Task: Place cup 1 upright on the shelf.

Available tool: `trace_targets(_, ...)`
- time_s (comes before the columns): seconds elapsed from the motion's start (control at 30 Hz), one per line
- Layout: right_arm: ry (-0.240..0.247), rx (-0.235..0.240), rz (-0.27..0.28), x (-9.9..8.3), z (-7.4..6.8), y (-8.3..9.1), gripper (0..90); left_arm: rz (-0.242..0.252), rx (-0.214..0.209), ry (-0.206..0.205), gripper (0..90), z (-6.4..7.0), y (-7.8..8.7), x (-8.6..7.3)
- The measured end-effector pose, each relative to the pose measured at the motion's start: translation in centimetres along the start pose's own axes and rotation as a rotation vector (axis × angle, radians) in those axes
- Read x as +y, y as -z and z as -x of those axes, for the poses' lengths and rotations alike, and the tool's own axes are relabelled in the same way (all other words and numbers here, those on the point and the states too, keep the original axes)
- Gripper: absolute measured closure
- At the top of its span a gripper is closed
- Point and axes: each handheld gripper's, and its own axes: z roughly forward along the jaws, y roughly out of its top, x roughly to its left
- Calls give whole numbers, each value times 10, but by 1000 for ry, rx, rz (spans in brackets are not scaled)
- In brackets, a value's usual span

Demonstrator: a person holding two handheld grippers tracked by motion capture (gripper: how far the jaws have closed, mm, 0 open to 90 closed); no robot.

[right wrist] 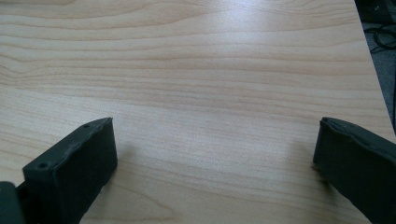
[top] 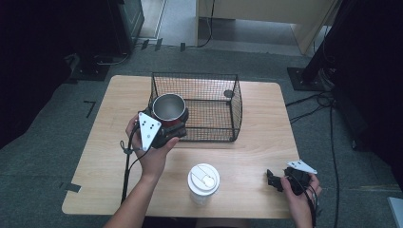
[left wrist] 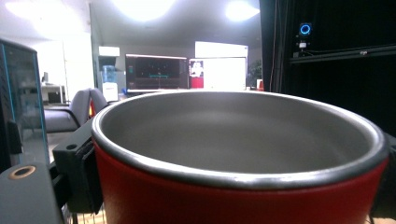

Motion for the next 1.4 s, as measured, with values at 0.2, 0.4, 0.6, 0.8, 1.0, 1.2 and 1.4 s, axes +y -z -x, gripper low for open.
trace_targets(0.2, 0, 0, 0, 0, 0, 0, 0, 52, 54, 38, 77, -4, -14, 0)
trace_targets(0.4, 0, 0, 0, 0, 0, 0, 0, 13, 148, 22, 76, -13, -32, -4)
trace_targets(0.6, 2, 3, -2, 1, 0, -1, 0, -9, 166, 12, 76, -20, -50, -13)
trace_targets(0.8, 3, 3, -2, 1, 0, -1, 0, -9, 170, 16, 75, -20, -71, -22)
trace_targets(1.0, 3, 3, -3, 1, 0, -1, 0, -38, 182, -8, 76, -20, -87, -30)
trace_targets(1.2, 3, 3, -2, 1, 0, -1, 0, -74, 195, 0, 75, -22, -105, -42)
trace_targets(1.4, 3, 3, -2, 1, 0, -1, 0, -132, 201, 20, 75, -29, -123, -53)
